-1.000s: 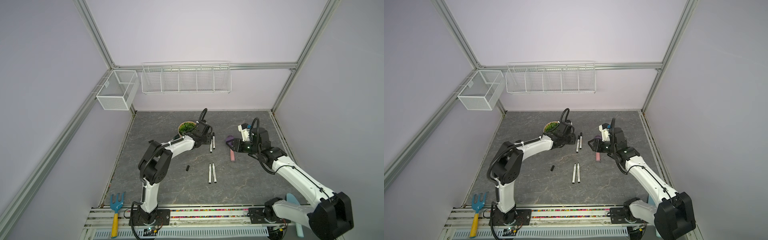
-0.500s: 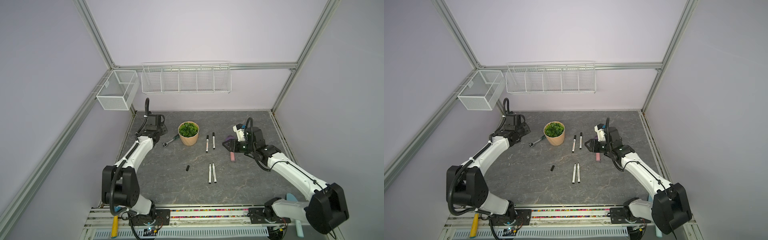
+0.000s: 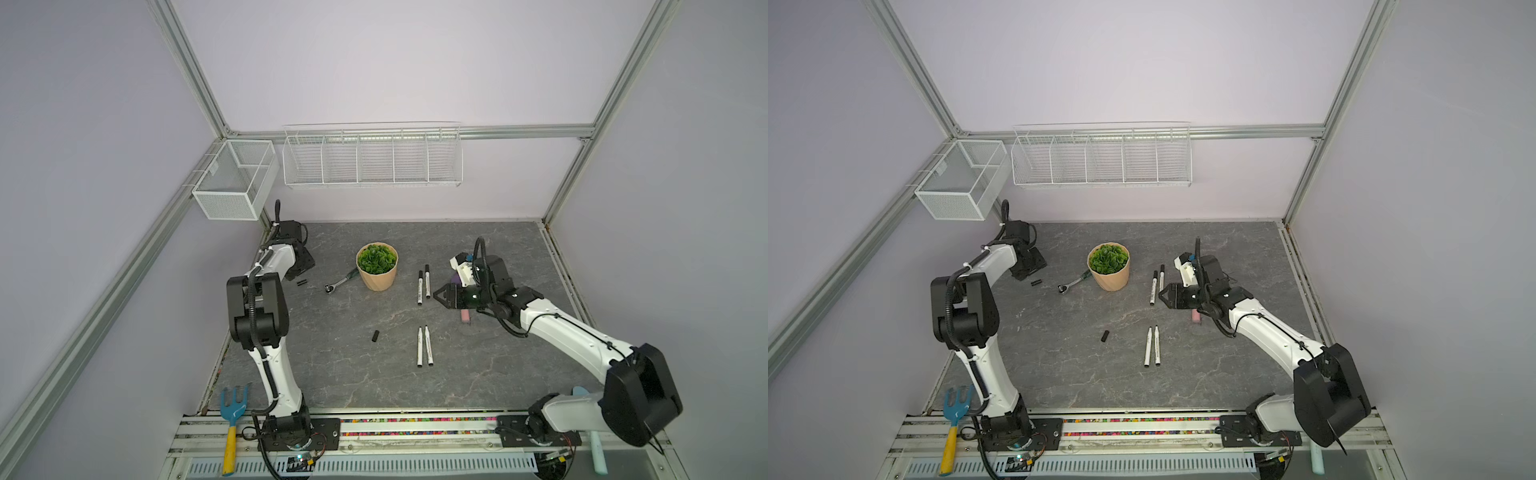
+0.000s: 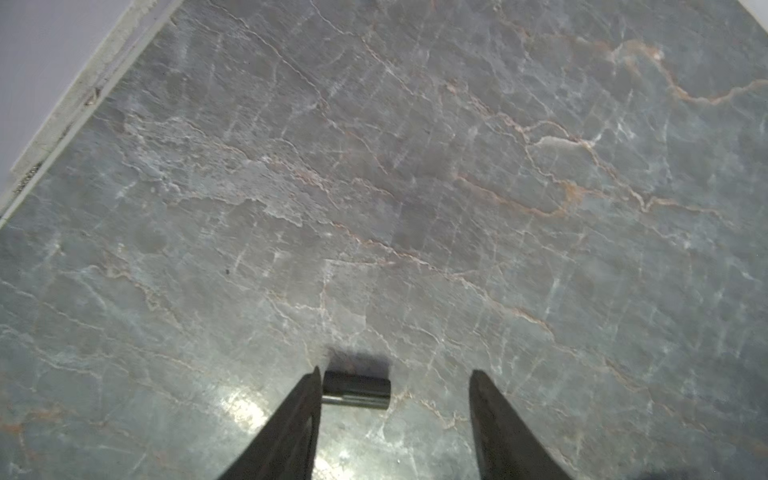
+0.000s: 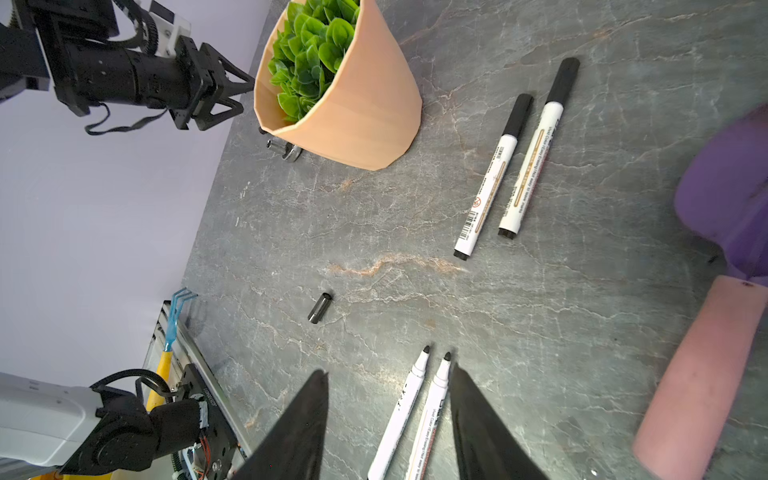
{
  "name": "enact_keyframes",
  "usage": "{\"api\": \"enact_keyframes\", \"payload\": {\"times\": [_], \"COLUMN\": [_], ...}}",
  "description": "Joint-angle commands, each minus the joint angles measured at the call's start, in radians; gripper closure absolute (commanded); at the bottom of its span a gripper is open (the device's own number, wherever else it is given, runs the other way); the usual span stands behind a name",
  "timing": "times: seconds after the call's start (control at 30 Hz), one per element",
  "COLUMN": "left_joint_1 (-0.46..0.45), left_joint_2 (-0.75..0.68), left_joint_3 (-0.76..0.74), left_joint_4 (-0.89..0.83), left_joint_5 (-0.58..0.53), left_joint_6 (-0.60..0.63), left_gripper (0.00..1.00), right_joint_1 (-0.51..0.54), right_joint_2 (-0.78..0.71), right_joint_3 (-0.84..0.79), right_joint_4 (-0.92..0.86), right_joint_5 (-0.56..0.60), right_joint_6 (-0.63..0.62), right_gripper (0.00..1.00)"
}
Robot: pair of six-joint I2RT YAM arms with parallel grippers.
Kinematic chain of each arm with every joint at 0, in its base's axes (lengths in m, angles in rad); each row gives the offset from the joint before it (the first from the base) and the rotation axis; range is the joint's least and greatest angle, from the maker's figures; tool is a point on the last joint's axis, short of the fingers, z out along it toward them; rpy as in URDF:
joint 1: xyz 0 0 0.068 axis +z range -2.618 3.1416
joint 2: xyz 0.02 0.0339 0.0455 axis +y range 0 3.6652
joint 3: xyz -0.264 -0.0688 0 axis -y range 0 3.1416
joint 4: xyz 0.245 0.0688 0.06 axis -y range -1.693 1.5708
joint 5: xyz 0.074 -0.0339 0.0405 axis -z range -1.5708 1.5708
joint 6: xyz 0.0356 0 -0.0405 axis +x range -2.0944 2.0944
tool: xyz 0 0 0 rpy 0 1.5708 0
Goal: Insert the pens into the pen caps
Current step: 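Lower the open left gripper over the loose black cap near the table edge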
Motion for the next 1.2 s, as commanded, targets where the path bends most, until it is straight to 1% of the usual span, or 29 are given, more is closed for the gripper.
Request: {"api": "enact_keyframes", "payload": {"times": [0.0,0.2,0.33,0.53,0.77,1.07,1.17], "left_joint_1": [-0.001,-0.001,0.002,0.007,0.018,0.024,0.026], "left_joint_2": [0.026,0.032,0.024,0.05,0.082,0.105,0.112], "left_joint_3": [0.04,0.002,-0.032,-0.024,-0.009,0.006,0.011], "left_joint_4": [-0.079,-0.078,-0.059,-0.058,-0.066,-0.052,-0.048], "left_joint_5": [-0.027,-0.006,-0.017,0.008,0.006,0.031,0.049], "left_joint_6": [-0.016,-0.033,-0.035,-0.035,-0.021,0.01,0.022], "left_gripper": [0.42,0.35,0.34,0.36,0.38,0.43,0.47], "right_joint_1": [0.007,0.007,0.007,0.007,0.008,0.006,0.006], "right_joint_2": [0.013,0.019,0.017,0.008,-0.002,-0.006,-0.004], "right_joint_3": [0.018,0.021,0.02,0.017,0.004,-0.003,-0.003], "right_joint_4": [0.028,0.028,0.017,-0.001,0.001,0.008,0.01], "right_joint_5": [-0.003,-0.001,0.005,0.018,0.029,0.047,0.05], "right_joint_6": [-0.019,-0.03,-0.039,-0.053,-0.051,-0.044,-0.044], "right_gripper": [0.5,0.51,0.51,0.51,0.52,0.52,0.52]}}
